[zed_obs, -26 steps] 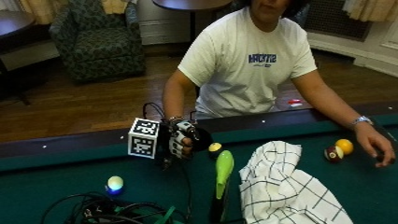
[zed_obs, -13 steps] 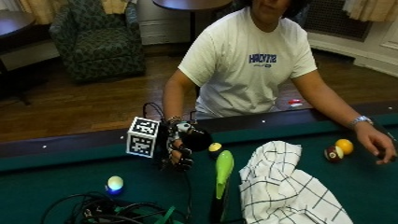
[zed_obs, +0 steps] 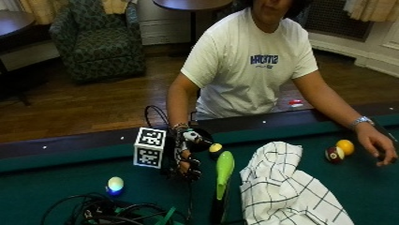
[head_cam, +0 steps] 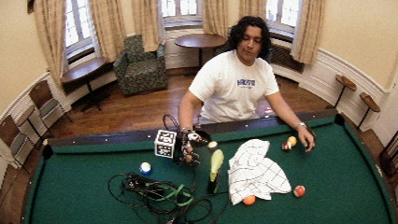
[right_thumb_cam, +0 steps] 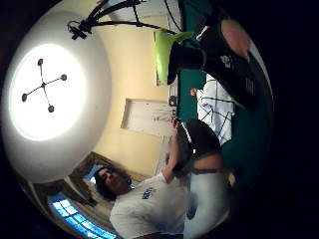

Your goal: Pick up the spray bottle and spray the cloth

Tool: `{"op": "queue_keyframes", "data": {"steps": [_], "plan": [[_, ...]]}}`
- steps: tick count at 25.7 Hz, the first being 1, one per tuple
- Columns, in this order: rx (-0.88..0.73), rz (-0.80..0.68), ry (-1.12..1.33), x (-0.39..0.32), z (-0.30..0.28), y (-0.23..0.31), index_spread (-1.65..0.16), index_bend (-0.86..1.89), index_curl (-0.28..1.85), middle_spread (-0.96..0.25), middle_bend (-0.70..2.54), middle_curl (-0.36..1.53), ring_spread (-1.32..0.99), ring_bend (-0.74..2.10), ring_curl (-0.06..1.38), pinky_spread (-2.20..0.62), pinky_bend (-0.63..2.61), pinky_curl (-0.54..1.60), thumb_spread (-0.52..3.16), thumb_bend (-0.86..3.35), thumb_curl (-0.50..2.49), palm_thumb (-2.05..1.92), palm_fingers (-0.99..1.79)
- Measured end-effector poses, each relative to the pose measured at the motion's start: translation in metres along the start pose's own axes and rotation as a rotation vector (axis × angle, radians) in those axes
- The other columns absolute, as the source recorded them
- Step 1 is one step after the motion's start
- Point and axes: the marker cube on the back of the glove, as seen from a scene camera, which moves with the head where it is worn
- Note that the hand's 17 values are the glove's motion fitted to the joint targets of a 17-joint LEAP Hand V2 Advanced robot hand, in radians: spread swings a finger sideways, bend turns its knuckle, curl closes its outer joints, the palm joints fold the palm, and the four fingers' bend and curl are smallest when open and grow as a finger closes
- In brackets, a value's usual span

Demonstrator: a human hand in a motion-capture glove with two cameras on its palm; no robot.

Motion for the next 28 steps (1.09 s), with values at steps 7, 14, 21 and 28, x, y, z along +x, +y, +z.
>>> {"op": "queue_keyframes", "data": {"steps": [7,14,21,28], "plan": [[-0.015,0.0,0.002,0.0,0.012,-0.015,-0.4,0.16,0.39,-0.18,0.23,0.43,-0.17,0.44,0.38,0.08,0.22,0.36,1.03,-0.02,0.43,0.83,0.75],[-0.032,0.007,0.004,0.001,0.028,-0.031,-0.4,0.16,0.38,-0.18,0.18,0.41,-0.17,0.41,0.37,0.1,0.18,0.35,1.02,-0.02,0.43,0.85,0.75],[-0.03,0.005,-0.004,0.002,0.044,-0.044,-0.4,0.16,0.37,-0.18,0.18,0.39,-0.17,0.39,0.37,0.11,0.18,0.34,1.02,-0.02,0.43,0.87,0.75],[-0.011,0.01,-0.032,0.001,0.057,-0.06,-0.4,0.16,0.37,-0.18,0.21,0.4,-0.16,0.34,0.36,0.14,0.15,0.32,1.01,-0.02,0.43,0.88,0.74]]}}
